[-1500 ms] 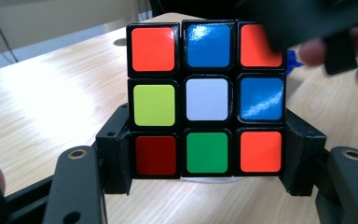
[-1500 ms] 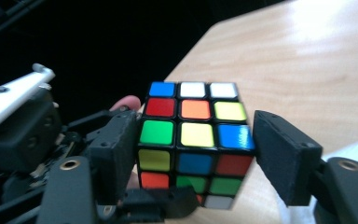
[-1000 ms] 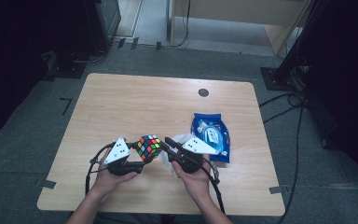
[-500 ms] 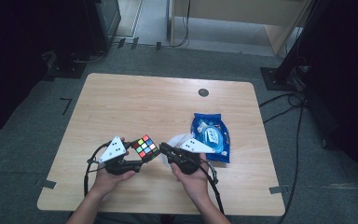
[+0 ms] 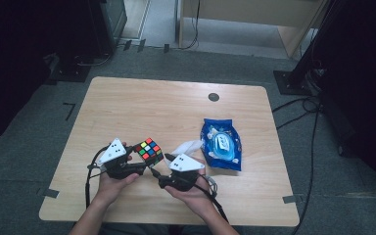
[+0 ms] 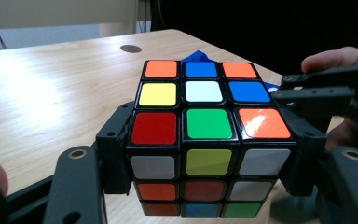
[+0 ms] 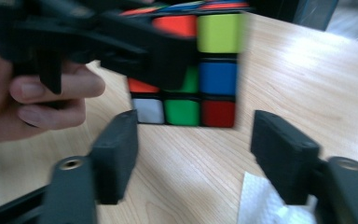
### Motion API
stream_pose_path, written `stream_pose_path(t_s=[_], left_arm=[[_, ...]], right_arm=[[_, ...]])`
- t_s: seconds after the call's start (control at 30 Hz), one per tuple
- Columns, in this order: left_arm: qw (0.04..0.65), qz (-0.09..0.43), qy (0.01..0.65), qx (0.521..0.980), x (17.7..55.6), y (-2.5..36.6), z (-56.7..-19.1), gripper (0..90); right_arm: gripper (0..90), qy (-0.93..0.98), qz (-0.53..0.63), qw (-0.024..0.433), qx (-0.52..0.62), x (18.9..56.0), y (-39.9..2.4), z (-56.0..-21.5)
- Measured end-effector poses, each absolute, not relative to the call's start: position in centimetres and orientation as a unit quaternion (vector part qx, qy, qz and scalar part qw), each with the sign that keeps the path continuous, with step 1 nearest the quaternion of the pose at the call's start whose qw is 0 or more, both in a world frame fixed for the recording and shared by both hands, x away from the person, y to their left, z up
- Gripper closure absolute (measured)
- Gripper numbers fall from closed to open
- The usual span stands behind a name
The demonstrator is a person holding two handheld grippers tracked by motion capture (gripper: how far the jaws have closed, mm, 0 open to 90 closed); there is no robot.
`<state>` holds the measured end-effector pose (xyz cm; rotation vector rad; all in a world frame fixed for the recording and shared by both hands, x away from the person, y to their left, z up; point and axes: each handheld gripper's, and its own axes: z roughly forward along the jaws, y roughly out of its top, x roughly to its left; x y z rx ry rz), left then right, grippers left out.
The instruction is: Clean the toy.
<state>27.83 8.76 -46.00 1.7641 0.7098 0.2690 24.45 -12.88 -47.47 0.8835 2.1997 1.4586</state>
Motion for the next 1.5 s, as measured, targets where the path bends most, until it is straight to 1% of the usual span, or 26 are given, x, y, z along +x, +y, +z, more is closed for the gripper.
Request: stream_pose_path(t_s=[0.03, 0.07, 0.13, 0.33, 0.5, 0.67, 0.83, 0.93, 1.1, 1.23, 1.3, 1.4, 1.47, 1.5], left_arm=[[0.572, 0.114, 0.302, 0.754, 27.7, 8.6, -46.0, 34.1], [0.571, 0.112, 0.301, 0.756, 27.7, 8.4, -46.0, 34.1], [0.570, 0.115, 0.303, 0.755, 27.6, 8.2, -46.0, 34.1], [0.575, 0.110, 0.307, 0.751, 27.5, 7.9, -46.0, 34.0], [0.583, 0.087, 0.319, 0.742, 27.8, 8.0, -45.9, 33.8], [0.585, 0.079, 0.328, 0.738, 27.9, 8.2, -45.9, 32.9], [0.568, 0.063, 0.334, 0.749, 28.2, 7.8, -46.3, 32.4], [0.569, 0.078, 0.327, 0.750, 28.0, 7.9, -46.1, 33.3], [0.568, 0.097, 0.329, 0.748, 27.9, 8.1, -46.0, 33.8], [0.573, 0.110, 0.343, 0.736, 28.4, 9.7, -45.6, 33.8], [0.569, 0.121, 0.349, 0.734, 28.6, 10.4, -45.6, 33.8], [0.566, 0.125, 0.358, 0.732, 28.9, 11.2, -45.7, 33.8], [0.559, 0.131, 0.358, 0.736, 28.9, 11.1, -45.8, 33.8], [0.552, 0.135, 0.354, 0.743, 28.9, 11.0, -45.9, 33.8]], right_arm=[[28.1, 0.781, 0.509, 0.193, 0.308, 24.2, -12.4, -47.6], [30.0, 0.779, 0.495, 0.223, 0.314, 24.0, -12.0, -48.0], [33.3, 0.775, 0.495, 0.227, 0.321, 23.9, -11.9, -48.0], [34.2, 0.756, 0.508, 0.224, 0.345, 23.5, -12.1, -48.1], [34.3, 0.736, 0.528, 0.209, 0.370, 23.2, -12.1, -48.2], [34.9, 0.722, 0.540, 0.214, 0.375, 23.1, -12.1, -48.0], [34.9, 0.721, 0.541, 0.222, 0.372, 22.8, -12.0, -48.1], [34.8, 0.727, 0.539, 0.231, 0.358, 22.8, -11.9, -48.1], [34.4, 0.745, 0.534, 0.224, 0.333, 23.3, -12.1, -48.0], [34.3, 0.777, 0.498, 0.221, 0.314, 23.9, -12.8, -48.5], [35.2, 0.784, 0.475, 0.219, 0.334, 24.8, -13.6, -49.0], [39.7, 0.788, 0.428, 0.233, 0.377, 26.7, -14.9, -49.7], [42.8, 0.794, 0.398, 0.224, 0.401, 28.0, -15.9, -50.6], [42.8, 0.794, 0.398, 0.224, 0.401, 28.0, -15.9, -50.6]])
